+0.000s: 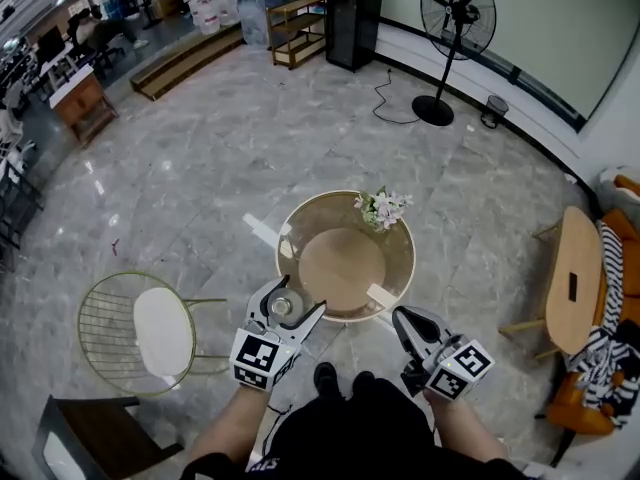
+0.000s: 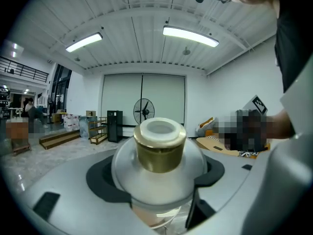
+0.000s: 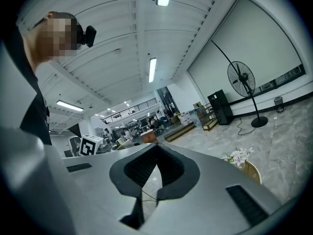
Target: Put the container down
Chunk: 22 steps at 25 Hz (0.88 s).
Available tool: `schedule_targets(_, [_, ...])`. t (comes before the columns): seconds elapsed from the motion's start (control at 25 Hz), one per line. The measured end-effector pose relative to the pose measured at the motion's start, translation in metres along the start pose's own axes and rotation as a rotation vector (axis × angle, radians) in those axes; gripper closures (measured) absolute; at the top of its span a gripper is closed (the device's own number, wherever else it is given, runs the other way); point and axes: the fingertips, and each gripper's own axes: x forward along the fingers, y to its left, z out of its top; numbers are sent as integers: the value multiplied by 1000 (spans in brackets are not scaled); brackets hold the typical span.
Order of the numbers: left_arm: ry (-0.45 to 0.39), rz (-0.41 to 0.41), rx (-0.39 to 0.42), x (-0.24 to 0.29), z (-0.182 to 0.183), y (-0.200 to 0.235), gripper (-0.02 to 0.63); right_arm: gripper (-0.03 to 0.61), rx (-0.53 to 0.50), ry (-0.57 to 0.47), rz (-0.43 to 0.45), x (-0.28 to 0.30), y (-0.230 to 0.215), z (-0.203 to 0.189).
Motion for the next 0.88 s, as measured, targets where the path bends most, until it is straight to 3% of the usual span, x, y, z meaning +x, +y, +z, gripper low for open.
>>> schedule_targets(0.48, [61, 13, -41, 105, -27, 32, 275, 563, 48, 63, 28, 57, -107, -15])
schedule_targets(0.64, [120, -9, -20, 140, -55, 32, 275, 563, 81, 102, 21, 68, -137, -40])
schedule_targets(0.88, [175, -24, -66, 187, -120, 41, 275, 563, 105, 178, -4, 85, -182, -79])
